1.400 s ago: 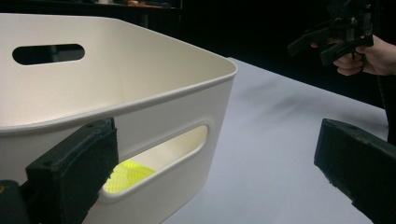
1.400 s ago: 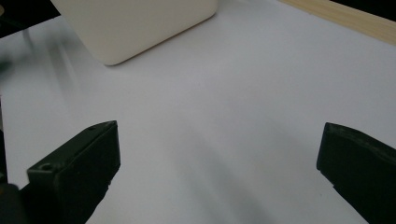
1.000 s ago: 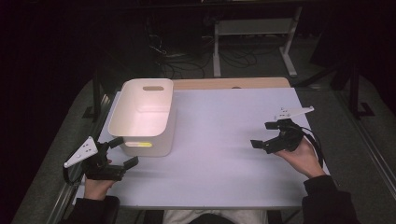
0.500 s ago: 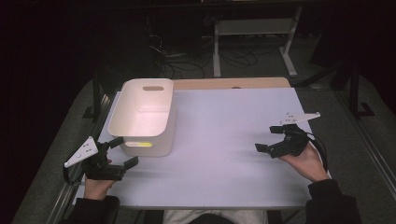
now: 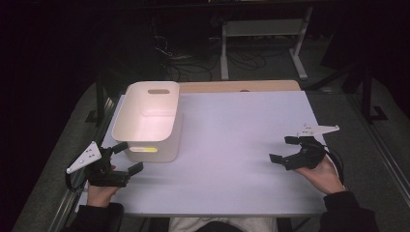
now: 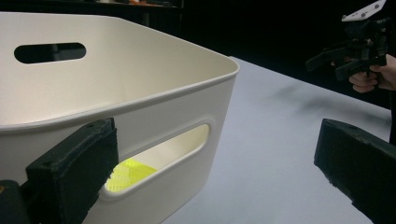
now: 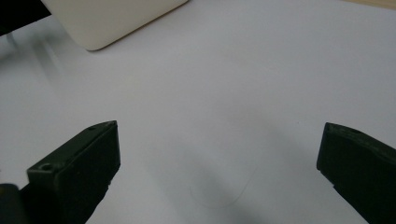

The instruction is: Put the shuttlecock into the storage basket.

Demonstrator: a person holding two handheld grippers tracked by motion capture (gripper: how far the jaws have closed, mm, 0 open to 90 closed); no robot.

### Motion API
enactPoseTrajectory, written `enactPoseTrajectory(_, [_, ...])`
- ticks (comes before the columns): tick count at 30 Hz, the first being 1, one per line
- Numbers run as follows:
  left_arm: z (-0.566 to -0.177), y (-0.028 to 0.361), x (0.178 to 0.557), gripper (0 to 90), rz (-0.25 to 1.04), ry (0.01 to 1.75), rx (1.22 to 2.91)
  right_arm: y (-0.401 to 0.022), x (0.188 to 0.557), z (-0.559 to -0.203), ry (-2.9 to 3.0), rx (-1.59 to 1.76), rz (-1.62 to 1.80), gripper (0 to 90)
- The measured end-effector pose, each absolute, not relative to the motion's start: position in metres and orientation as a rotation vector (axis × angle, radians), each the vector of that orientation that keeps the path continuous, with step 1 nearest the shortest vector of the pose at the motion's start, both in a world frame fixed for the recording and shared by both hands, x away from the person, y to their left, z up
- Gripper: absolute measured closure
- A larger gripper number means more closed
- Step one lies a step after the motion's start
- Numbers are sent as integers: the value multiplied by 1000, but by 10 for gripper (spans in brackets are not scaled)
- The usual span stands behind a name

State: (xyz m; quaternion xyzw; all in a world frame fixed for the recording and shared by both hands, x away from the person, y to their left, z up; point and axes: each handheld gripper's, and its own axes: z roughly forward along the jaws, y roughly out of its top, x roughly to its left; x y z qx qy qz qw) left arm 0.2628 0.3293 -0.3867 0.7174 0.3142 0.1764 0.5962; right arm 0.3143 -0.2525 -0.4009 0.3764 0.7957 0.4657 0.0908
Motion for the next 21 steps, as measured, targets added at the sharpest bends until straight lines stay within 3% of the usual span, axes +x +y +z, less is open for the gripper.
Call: enactPoseTrajectory(21, [-387,330,263,0,406,727,1663,-265,294,-422,2353,1144,1364,0])
